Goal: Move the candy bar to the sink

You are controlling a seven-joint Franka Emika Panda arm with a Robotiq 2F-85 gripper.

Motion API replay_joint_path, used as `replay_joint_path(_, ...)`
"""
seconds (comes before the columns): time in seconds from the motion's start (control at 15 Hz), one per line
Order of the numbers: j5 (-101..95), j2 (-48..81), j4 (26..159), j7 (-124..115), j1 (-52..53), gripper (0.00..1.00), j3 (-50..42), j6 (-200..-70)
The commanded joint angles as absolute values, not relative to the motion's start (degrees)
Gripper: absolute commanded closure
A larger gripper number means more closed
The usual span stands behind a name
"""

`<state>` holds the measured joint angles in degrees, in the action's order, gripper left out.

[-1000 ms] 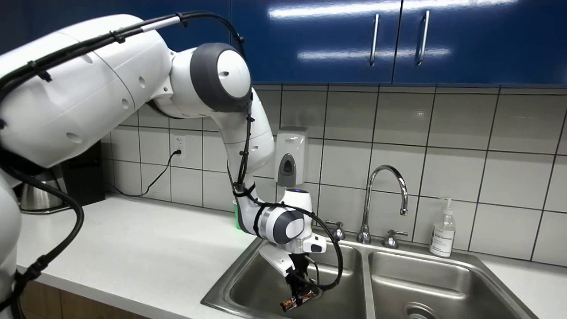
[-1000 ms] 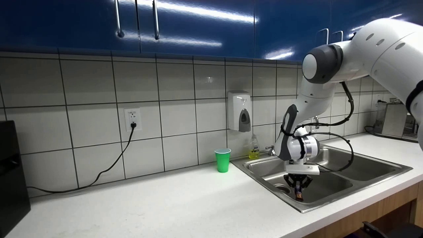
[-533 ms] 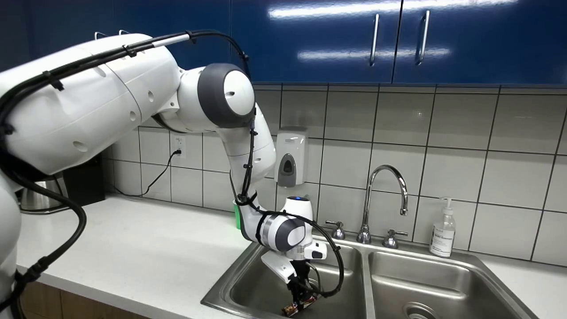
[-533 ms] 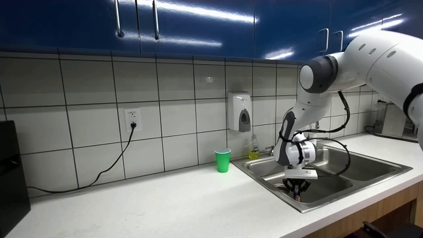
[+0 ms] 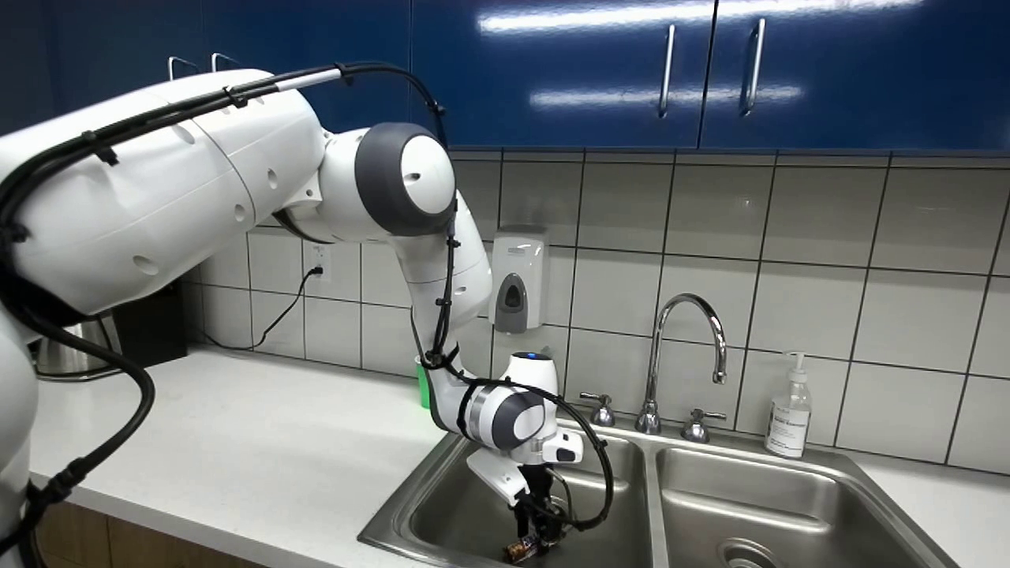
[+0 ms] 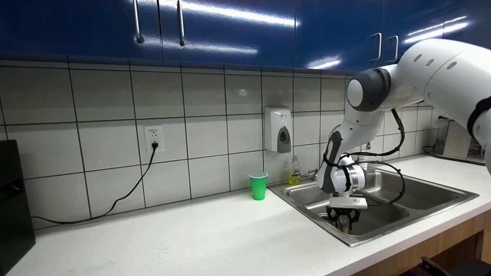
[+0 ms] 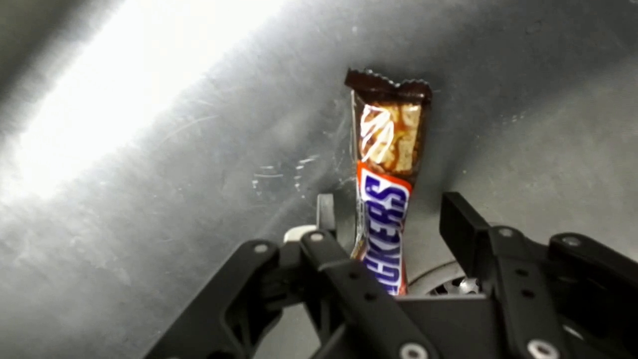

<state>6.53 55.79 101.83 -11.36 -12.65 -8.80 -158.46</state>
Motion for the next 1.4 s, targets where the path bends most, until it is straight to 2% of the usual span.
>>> replay_joint_path(0.0,6.9,54.2,102.3,-9.9,-12.4,0.08,-8.5,-157.8)
replay_joint_path(0.07,6.8,53.7,102.7,-9.8,-12.0,0.02,-8.6,-158.2)
replay_joint_path(0.13,6.6,53.2,103.1,-10.5,-11.2,0.0,-9.2,-158.3)
replay_joint_path(1.0,4.9,41.2,111.2,-10.1,-7.2,0.0,-11.7,-158.1)
replay_joint_path(1.33,2.5,32.4,119.7,-0.3,-9.0,0.0,-8.2,-157.1)
